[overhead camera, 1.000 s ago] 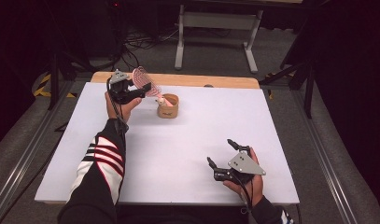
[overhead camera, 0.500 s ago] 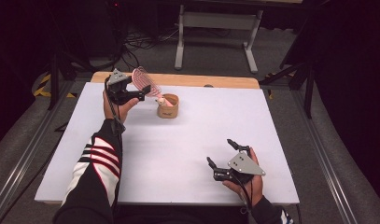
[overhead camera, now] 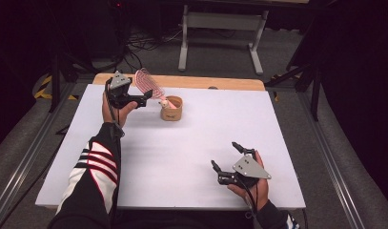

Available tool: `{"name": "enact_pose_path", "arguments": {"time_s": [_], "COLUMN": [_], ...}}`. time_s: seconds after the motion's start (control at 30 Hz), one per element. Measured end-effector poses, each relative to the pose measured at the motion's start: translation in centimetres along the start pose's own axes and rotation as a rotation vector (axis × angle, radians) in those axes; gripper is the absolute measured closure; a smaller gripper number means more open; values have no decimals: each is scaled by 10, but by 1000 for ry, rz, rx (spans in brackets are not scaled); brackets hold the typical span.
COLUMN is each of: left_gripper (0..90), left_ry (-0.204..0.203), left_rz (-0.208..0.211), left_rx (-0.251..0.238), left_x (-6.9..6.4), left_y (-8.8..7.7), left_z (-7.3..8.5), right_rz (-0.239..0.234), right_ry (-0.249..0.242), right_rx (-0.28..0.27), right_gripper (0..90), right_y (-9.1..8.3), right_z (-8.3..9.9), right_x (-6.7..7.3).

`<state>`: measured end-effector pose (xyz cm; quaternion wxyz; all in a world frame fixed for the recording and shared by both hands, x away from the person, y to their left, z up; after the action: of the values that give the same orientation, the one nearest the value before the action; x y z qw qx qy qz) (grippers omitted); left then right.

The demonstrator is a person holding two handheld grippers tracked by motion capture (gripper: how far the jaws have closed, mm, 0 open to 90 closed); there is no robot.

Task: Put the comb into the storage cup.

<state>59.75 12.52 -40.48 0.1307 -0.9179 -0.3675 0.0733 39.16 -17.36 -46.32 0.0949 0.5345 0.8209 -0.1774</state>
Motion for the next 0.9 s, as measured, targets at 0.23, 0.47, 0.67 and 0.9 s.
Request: {"name": "enact_pose_path", "arguments": {"time_s": [0.23, 0.47, 0.67, 0.9], "left_gripper": [40, 50, 50, 51], "left_ry": [43, 83, 94, 112], "left_rz": [18, 15, 28, 32], "left_rx": [-6, -17, -28, -38], "left_x": [-9, -16, -19, -23], "left_y": [-8, -16, -23, -27], "left_z": [-7, -13, -14, -17], "right_rz": [1, 1, 3, 8], "right_ry": [2, -1, -3, -3], "right_rx": [0, -3, -3, -6], "right_gripper": [110, 110, 109, 109], "right_y": [0, 0, 0, -1], "right_z": [0, -1, -1, -2], "right_x": [-1, 0, 0, -2]}}
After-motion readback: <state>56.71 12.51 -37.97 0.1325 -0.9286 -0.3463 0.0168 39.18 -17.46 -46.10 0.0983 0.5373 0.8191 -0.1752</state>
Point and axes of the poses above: each handheld gripper's, and its own axes: y roughly forward along the jaws, z roughly out of its underside, x roughly to its left, the point moved 9 cm from there along y, roughly forward along the jaws, and after that the axes turned 10 degrees about z, right-handed, at the moved point
